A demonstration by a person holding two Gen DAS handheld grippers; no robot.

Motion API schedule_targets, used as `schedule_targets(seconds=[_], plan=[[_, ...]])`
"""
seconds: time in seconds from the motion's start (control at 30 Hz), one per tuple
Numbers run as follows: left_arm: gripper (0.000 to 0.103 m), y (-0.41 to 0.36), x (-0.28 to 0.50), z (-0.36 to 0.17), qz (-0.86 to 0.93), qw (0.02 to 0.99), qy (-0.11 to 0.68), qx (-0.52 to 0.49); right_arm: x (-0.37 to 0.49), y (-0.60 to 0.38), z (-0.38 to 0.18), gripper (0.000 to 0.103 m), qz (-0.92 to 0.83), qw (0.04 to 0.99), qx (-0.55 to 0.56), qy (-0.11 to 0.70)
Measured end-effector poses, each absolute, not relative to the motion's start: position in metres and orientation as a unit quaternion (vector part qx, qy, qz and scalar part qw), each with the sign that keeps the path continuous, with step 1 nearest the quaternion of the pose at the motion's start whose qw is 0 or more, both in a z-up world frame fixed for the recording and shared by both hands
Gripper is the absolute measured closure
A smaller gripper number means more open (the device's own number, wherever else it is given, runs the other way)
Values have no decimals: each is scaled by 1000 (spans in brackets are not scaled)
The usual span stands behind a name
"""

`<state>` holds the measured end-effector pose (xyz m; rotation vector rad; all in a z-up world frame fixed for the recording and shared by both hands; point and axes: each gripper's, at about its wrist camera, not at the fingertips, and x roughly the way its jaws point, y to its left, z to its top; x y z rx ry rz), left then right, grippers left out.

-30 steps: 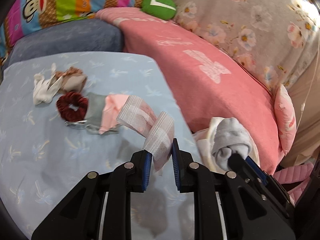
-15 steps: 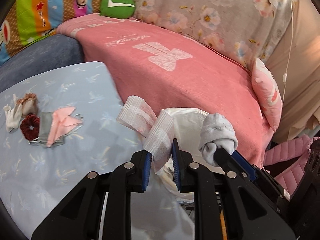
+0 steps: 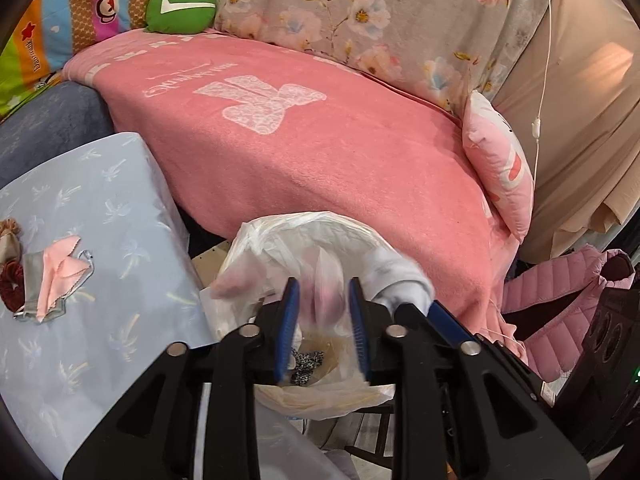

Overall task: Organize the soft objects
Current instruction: 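Carry the grey sock and striped cloth over the bin and open both grippers, then move both tools from the bin back over the table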

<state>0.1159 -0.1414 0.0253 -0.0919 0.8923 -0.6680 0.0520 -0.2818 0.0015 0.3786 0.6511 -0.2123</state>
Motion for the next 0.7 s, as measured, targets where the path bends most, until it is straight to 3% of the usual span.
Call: schedule_targets(seconds=[0.1,0.13,0.7], plan=[[40,-141,115,28,-312,854,414,-46,52,-287,0,73,-108,923,190,316],[36,-140,115,29,-310,857,410,-51,52,-287,-1,71,-110,923,191,315],[36,-94,119,17,-251,875,409,-71,60,-252,-8,71,-74,924,174,334]])
